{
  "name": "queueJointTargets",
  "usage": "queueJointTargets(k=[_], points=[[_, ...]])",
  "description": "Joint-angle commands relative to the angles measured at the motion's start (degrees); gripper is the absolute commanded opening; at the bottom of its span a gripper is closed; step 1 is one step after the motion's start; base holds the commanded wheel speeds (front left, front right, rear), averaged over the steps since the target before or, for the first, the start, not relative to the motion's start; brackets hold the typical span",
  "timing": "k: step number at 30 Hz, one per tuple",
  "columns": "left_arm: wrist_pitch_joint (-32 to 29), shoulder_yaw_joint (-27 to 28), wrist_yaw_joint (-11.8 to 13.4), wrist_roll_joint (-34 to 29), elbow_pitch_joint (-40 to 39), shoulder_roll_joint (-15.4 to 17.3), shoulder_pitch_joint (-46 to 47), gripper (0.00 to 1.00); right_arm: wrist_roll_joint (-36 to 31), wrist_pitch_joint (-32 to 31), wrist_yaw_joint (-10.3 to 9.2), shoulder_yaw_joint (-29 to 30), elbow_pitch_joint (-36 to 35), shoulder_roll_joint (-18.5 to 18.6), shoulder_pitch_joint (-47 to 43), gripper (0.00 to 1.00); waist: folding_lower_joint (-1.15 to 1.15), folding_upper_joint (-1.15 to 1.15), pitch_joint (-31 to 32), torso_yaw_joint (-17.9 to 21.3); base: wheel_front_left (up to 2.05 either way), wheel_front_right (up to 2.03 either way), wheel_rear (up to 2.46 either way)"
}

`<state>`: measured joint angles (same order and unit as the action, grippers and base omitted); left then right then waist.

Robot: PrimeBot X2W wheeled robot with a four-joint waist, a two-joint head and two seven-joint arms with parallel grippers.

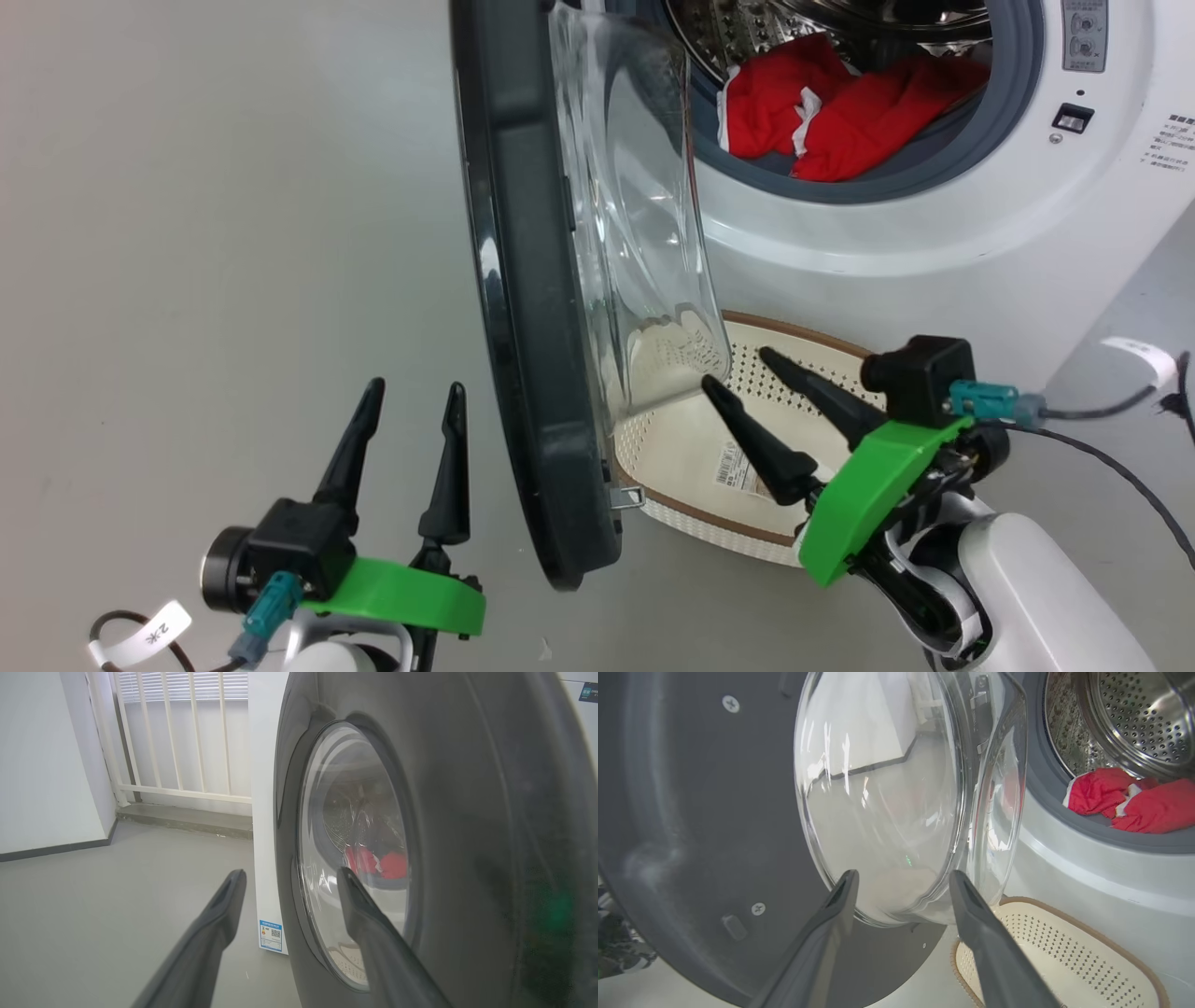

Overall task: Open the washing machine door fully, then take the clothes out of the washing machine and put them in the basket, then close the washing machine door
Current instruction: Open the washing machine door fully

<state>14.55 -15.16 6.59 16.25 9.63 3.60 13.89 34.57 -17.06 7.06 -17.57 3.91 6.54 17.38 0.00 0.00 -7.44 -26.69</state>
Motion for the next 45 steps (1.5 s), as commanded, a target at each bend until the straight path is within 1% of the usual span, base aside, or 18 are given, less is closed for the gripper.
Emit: queueJointTargets(k=[1, 6, 10, 11, 14, 17, 26, 37, 38, 39, 40, 45], points=[[0.4, 2.0, 0.2, 0.6, -1.7, 1.1, -0.3, 1.00, -4.2, 4.3, 0.43, 0.0, -0.7, -0.6, -0.5, 1.00, 0.00, 0.00, 0.2, -0.1, 0.00, 0.00, 0.00], [0.4, 2.1, 0.1, 0.6, -1.7, 1.1, -1.0, 1.00, -12.3, 13.7, 0.43, 3.0, 0.7, -2.1, -2.7, 1.00, 0.00, 0.00, 0.8, -0.2, 0.00, 0.00, 0.00], [0.4, 2.3, 0.1, 0.5, -1.7, 1.2, -1.5, 1.00, -17.5, 19.1, 0.43, 4.8, 0.8, -3.0, -4.5, 1.00, 0.00, 0.00, 1.1, -0.1, 0.00, 0.00, 0.00], [0.4, 2.3, 0.1, 0.5, -1.7, 1.2, -1.5, 1.00, -17.5, 19.1, 0.43, 4.8, 0.8, -3.0, -4.5, 1.00, 0.00, 0.00, 1.1, -0.1, 0.00, 0.00, 0.00], [0.4, 2.4, 0.1, 0.3, -1.9, 1.3, -1.9, 1.00, -20.6, 22.2, 0.43, 6.2, 0.4, -3.4, -6.2, 1.00, 0.00, 0.00, 1.5, -0.1, 0.00, 0.00, 0.00], [0.4, 2.5, 0.2, 0.1, -2.1, 1.5, -2.3, 1.00, -22.6, 24.0, 0.43, 7.4, 0.2, -3.6, -8.2, 1.00, 0.00, 0.00, 1.8, -0.1, 0.00, 0.00, 0.00], [0.4, 2.7, 0.3, -0.2, -2.8, 1.4, -3.2, 1.00, -21.0, 27.2, 0.43, 8.4, -0.9, -3.7, -12.4, 1.00, 0.00, 0.00, 2.2, 0.1, 0.00, 0.00, 0.00], [0.4, 3.0, 0.3, -0.5, -3.4, 1.2, -3.4, 1.00, -20.5, 27.0, 0.43, 8.6, -3.1, -3.7, -13.8, 1.00, 0.00, 0.00, 1.9, 0.2, 0.00, 0.00, 0.00], [0.4, 3.0, 0.3, -0.6, -3.5, 1.2, -3.4, 0.78, -20.4, 26.9, 0.43, 8.6, -3.1, -3.7, -13.8, 1.00, 0.00, 0.00, 1.8, 0.2, 0.00, 0.00, 0.00], [0.4, 3.1, 0.3, -0.8, -3.8, 1.2, -3.4, 0.29, -20.4, 26.8, 0.43, 8.6, -3.2, -3.7, -13.8, 1.00, 0.00, 0.00, 1.8, 0.3, 0.00, 0.00, 0.00], [0.4, 3.1, 0.3, -0.9, -4.1, 1.1, -3.3, 0.00, -20.3, 26.8, 0.43, 8.6, -3.2, -3.7, -13.8, 1.00, 0.00, 0.00, 1.7, 0.3, 0.00, 0.00, 0.00], [0.4, 3.8, 0.3, -2.6, -7.9, 1.1, -2.6, 0.00, -19.6, 26.6, 0.43, 8.6, -3.3, -3.7, -13.9, 1.00, 0.00, 0.00, 1.5, 0.5, 0.00, 0.00, 0.00]])
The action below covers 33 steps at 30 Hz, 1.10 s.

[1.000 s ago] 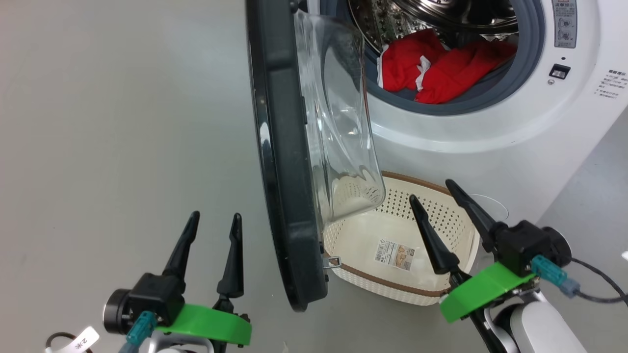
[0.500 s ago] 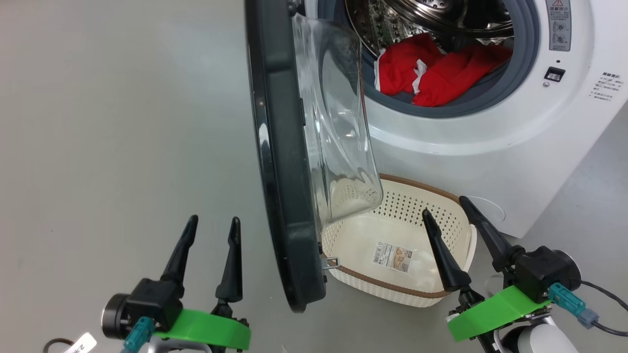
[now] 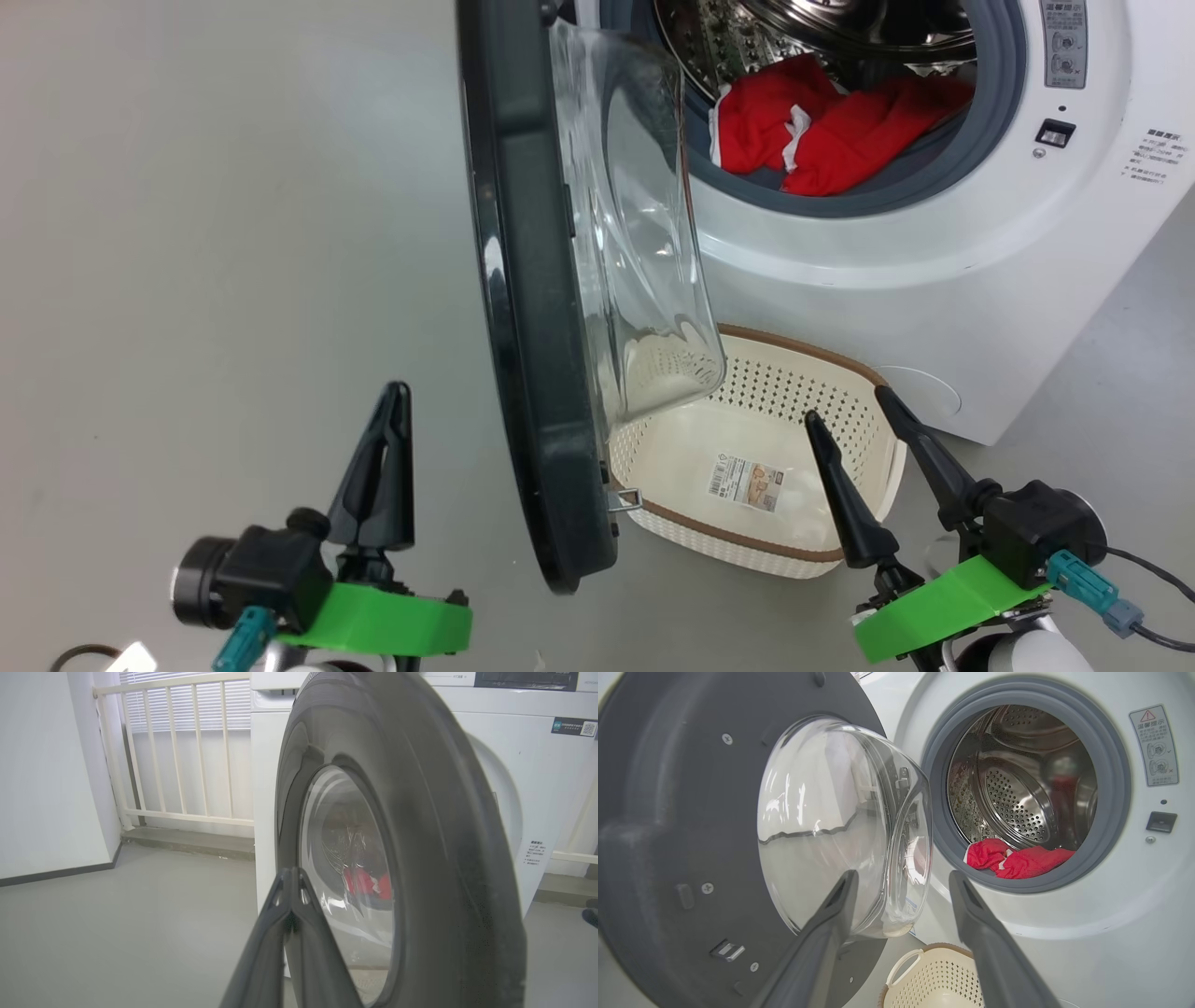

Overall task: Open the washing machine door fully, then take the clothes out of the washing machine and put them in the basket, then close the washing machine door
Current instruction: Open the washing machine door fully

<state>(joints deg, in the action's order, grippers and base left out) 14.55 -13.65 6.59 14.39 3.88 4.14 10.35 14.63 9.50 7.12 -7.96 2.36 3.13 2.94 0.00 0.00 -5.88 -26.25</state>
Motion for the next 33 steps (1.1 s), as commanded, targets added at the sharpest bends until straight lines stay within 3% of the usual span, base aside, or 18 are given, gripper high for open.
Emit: queueJointTargets(k=[1, 12, 17, 26, 33], points=[[0.4, 2.5, 0.3, -1.2, -3.5, 0.5, 1.2, 0.00, 0.3, 0.0, 0.36, -1.1, -1.7, -0.2, 0.6, 1.00, 0.00, 0.00, -0.1, 0.1, 0.00, 0.00, 0.00], [0.4, 3.1, 0.1, -4.9, -20.3, -0.3, 3.0, 0.00, 0.7, -0.2, 0.36, -1.2, -1.5, -0.2, 0.9, 1.00, 0.00, 0.00, -0.4, 0.7, 0.00, 0.00, 0.00], [0.4, 1.2, -1.7, -6.1, -25.4, -0.5, 3.0, 0.00, 0.9, -0.2, 0.36, -1.2, -1.4, -0.2, 1.0, 1.00, 0.00, 0.00, -0.6, 1.1, 0.00, 0.00, 0.00], [0.4, -6.4, -6.4, -7.6, -24.9, -0.6, 2.1, 0.00, 1.2, -0.2, 0.36, -1.5, -1.1, -0.2, 1.6, 1.00, 0.00, 0.00, -0.9, 1.7, 0.00, 0.00, 0.00], [-1.5, -11.9, -9.0, -6.3, -18.9, -0.7, 1.7, 0.00, 1.3, -0.3, 0.36, -1.6, -0.9, -0.2, 2.0, 1.00, 0.00, 0.00, -1.1, 2.1, 0.00, 0.00, 0.00]])
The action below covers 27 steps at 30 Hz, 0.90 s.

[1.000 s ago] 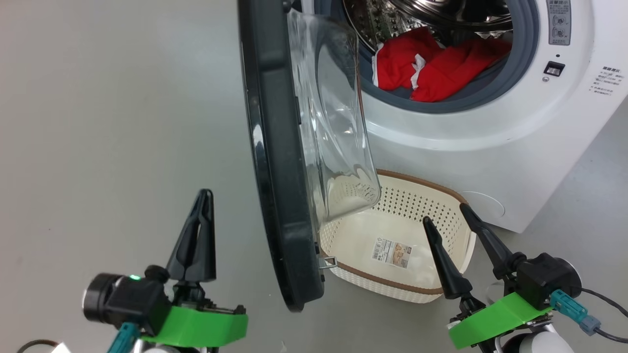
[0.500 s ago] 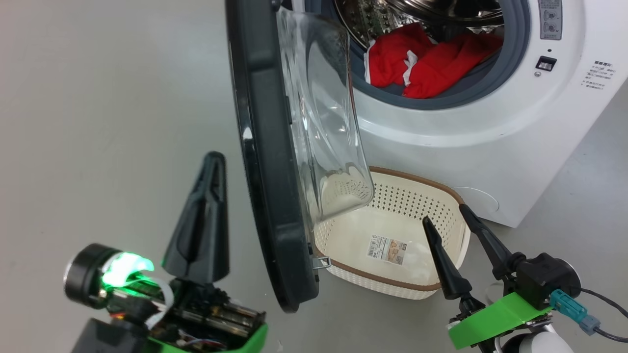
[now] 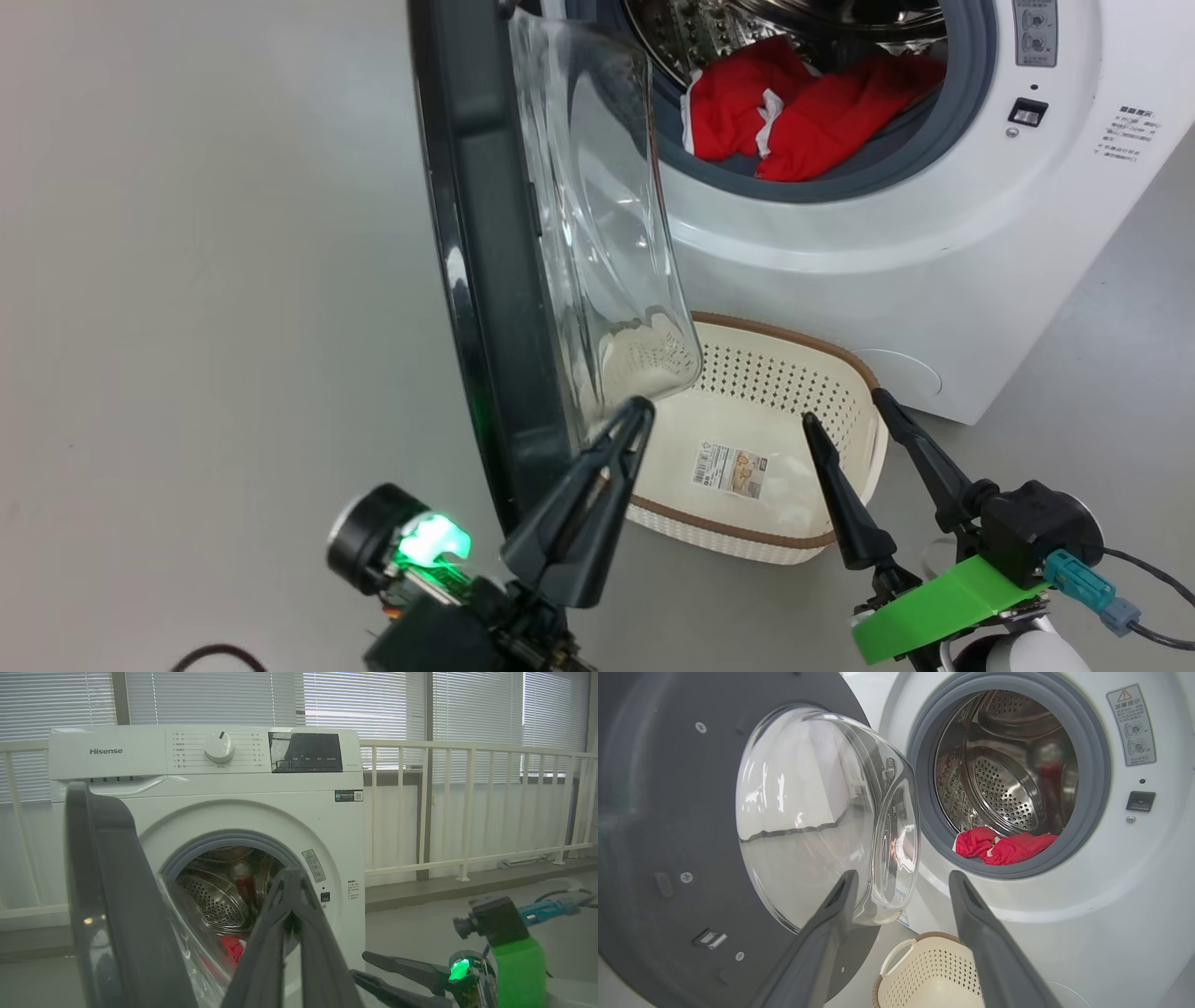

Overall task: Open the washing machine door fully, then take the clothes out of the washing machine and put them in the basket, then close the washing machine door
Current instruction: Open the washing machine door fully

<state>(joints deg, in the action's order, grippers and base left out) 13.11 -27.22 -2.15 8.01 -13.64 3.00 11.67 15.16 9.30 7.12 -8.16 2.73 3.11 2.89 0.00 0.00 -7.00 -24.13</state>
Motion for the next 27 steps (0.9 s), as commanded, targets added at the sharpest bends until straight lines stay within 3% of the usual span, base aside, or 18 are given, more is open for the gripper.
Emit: queueJointTargets(k=[1, 7, 13, 27], points=[[-0.5, 1.2, -0.5, 0.4, -0.3, 0.4, 0.4, 0.00, 0.8, -0.1, 0.36, -1.4, -1.3, -0.2, 2.1, 1.00, 0.00, 0.00, -0.1, 0.1, 0.00, 0.00, 0.00], [-1.3, 0.0, -0.8, 1.7, 7.9, 0.3, 1.1, 0.00, 0.9, -0.2, 0.36, -1.5, -1.7, -0.2, 2.3, 1.00, 0.00, 0.00, -0.5, 0.8, 0.00, 0.00, 0.00], [-2.2, 0.8, 1.1, 2.0, 13.4, 0.2, 1.9, 0.00, 0.8, -0.4, 0.36, -1.4, -2.0, -0.2, 2.2, 1.00, 0.00, 0.00, -0.6, 1.1, 0.00, 0.00, 0.00], [-1.2, 3.3, 4.6, 3.1, 18.4, 0.5, 2.3, 0.00, 0.8, -0.9, 0.36, -0.9, -2.1, -0.2, 1.8, 1.00, 0.00, 0.00, -0.3, -0.1, 0.00, 0.00, 0.00]])
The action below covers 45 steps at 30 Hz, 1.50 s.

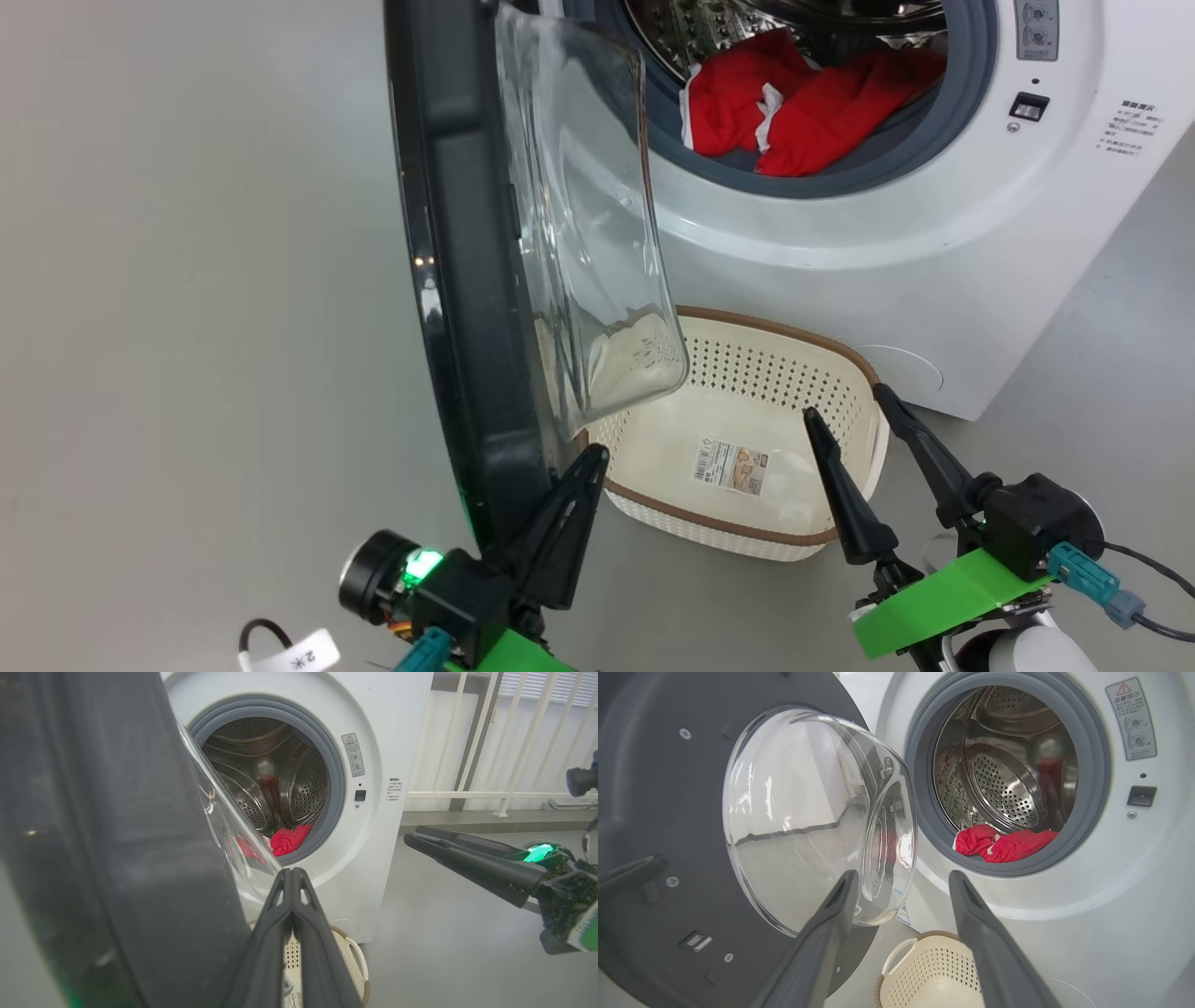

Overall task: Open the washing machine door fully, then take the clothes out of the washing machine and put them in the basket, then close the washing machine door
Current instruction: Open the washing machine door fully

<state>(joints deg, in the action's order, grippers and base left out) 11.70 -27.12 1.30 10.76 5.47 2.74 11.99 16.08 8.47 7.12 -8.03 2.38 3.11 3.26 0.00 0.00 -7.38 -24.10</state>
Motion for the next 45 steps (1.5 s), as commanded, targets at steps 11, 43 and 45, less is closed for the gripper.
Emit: queueJointTargets(k=[11, 43, 45], points=[[0.7, 7.5, 4.4, 1.3, -2.4, 3.2, 0.5, 0.00, -0.4, -0.7, 0.36, -1.0, -2.2, -0.2, 0.5, 1.00, 0.00, 0.00, 0.3, -2.1, 0.00, 0.00, 0.00], [2.7, 19.3, 9.5, 5.2, 5.0, 9.1, 2.1, 0.00, -1.5, -2.9, 0.36, -0.7, -4.1, -0.2, 0.3, 1.00, 0.00, 0.00, -0.5, -3.7, 0.00, 0.00, 0.00], [2.8, 19.8, 9.6, 5.4, 5.6, 9.4, 2.3, 0.00, -1.6, -3.1, 0.36, -0.6, -4.3, -0.2, 0.2, 1.00, 0.00, 0.00, -0.6, -3.7, 0.00, 0.00, 0.00]])
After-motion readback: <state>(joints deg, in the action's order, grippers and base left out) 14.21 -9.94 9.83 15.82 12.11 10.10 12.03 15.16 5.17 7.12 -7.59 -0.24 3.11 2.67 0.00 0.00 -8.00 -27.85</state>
